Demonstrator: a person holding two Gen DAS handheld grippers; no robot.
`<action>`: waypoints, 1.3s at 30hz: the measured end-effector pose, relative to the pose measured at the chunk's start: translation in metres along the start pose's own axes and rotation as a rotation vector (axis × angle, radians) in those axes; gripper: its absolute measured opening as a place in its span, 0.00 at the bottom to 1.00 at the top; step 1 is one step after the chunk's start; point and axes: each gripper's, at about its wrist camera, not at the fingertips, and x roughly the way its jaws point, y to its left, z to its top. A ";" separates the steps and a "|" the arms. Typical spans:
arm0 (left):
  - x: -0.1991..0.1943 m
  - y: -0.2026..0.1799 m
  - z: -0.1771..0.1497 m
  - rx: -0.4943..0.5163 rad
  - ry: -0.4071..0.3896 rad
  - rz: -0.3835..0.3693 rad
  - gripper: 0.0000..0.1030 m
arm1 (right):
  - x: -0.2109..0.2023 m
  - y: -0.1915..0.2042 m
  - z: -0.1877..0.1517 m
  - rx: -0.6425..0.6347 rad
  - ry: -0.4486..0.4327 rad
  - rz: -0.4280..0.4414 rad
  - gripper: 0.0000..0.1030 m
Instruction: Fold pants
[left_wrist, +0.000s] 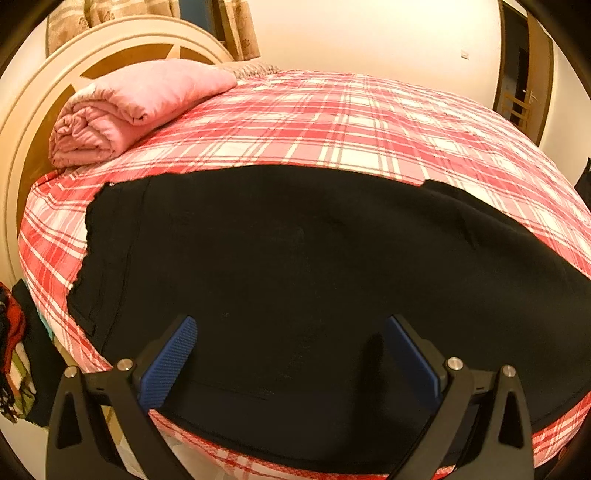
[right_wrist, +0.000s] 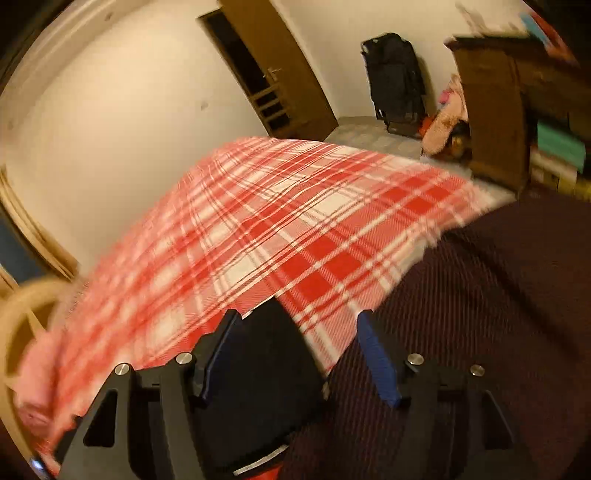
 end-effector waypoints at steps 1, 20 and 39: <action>0.000 0.001 0.001 -0.006 -0.003 0.000 1.00 | -0.002 0.002 -0.007 -0.003 0.017 0.017 0.64; -0.041 0.188 -0.006 -0.372 -0.099 0.222 0.99 | 0.036 0.352 -0.254 -0.919 0.381 0.605 0.45; 0.023 0.163 -0.020 -0.534 0.007 -0.092 0.90 | 0.017 0.394 -0.372 -1.361 0.416 0.691 0.50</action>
